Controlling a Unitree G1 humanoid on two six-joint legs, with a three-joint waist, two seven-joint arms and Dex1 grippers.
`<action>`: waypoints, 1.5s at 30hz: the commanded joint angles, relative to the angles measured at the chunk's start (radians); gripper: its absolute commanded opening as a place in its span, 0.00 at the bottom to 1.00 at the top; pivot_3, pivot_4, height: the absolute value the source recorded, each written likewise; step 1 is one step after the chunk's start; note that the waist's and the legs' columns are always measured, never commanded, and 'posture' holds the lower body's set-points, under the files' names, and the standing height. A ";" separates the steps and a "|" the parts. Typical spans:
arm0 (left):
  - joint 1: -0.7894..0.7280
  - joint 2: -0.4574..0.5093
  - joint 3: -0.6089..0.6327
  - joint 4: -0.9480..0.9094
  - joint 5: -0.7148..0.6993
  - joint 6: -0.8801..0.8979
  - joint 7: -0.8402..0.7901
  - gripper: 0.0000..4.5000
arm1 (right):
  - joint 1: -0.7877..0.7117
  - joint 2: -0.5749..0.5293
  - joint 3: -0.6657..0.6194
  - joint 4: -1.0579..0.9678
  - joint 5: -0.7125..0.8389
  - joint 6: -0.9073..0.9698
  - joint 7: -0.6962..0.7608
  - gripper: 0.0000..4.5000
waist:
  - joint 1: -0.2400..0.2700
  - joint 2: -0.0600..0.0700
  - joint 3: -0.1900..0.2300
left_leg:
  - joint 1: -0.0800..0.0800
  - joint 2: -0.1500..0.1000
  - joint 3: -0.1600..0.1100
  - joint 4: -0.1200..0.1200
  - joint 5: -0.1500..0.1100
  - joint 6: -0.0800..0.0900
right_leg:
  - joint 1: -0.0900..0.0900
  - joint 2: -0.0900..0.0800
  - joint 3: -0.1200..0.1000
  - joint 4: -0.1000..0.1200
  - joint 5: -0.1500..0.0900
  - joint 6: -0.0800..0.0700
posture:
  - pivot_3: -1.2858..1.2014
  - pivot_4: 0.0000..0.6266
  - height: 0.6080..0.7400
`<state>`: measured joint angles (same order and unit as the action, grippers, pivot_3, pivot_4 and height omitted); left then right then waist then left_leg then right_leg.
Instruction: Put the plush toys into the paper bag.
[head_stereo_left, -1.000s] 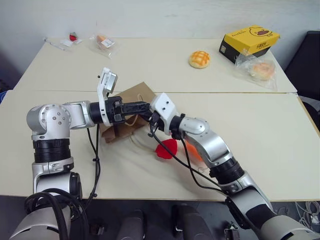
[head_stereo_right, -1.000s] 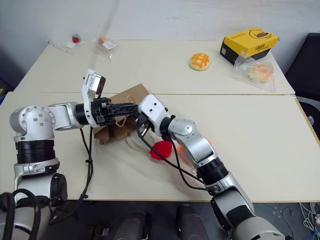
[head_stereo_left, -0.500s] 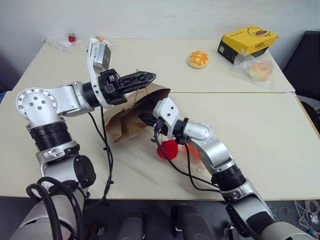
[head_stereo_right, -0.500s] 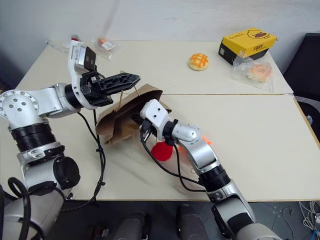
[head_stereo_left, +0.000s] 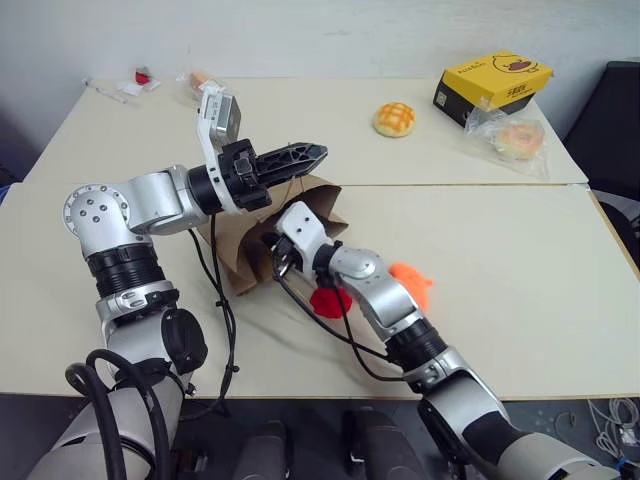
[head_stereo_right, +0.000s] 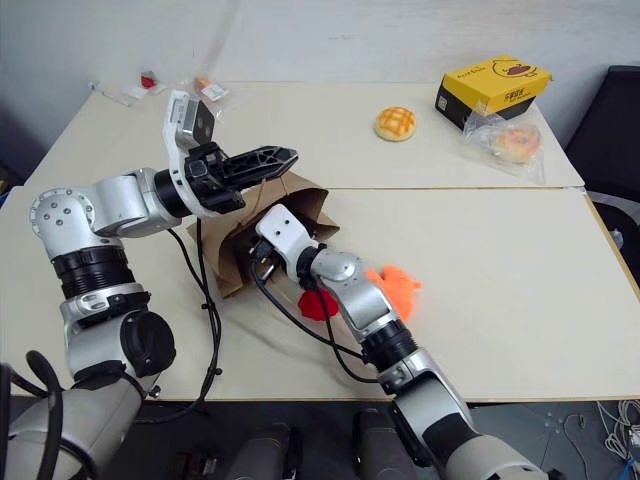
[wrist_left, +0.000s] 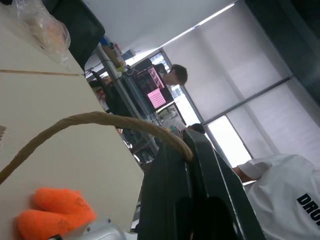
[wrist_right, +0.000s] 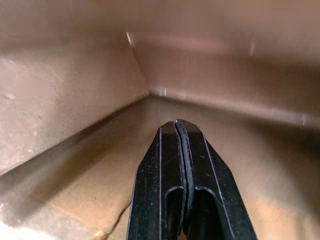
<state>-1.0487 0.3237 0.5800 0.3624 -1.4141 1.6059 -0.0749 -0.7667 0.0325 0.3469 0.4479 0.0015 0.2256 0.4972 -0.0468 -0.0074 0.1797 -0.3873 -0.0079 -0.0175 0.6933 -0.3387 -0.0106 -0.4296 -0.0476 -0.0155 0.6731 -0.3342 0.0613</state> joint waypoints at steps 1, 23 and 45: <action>-0.020 0.024 0.009 -0.010 -0.086 -0.019 0.039 0.00 | -0.015 0.030 -0.028 0.119 -0.015 -0.076 -0.039 0.00 | -0.001 0.000 0.000 | 0.000 0.000 0.000 0.000 0.000 0.000 | 0.000 0.000 0.000 0.000 0.000 0.000 | 0.52 0.24 1.00; 0.057 0.679 -0.638 -0.291 0.545 -0.597 -1.032 0.00 | 0.024 0.003 -0.082 0.212 -0.046 -0.039 -0.083 0.00 | -0.008 -0.002 -0.001 | 0.013 -0.003 0.001 -0.011 0.003 -0.004 | 0.009 0.001 0.004 -0.006 -0.001 -0.002 | 0.52 0.24 1.00; 0.097 0.510 -0.586 -0.158 0.816 -0.944 -1.146 0.00 | 0.045 -0.025 -0.131 -0.006 0.084 -0.137 0.149 0.08 | -0.009 -0.003 -0.002 | 0.011 -0.002 0.001 -0.011 0.002 -0.002 | 0.004 0.001 0.009 0.002 -0.001 -0.002 | 0.52 0.24 1.00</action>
<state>-0.9464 0.8296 -0.0467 0.2447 -0.6047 0.6842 -1.2221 -0.7252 0.0157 0.2272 0.5104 0.0504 0.0867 0.5981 -0.0560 -0.0106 0.1776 -0.3770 -0.0103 -0.0166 0.6821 -0.3369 -0.0125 -0.4259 -0.0467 -0.0066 0.6755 -0.3354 0.0591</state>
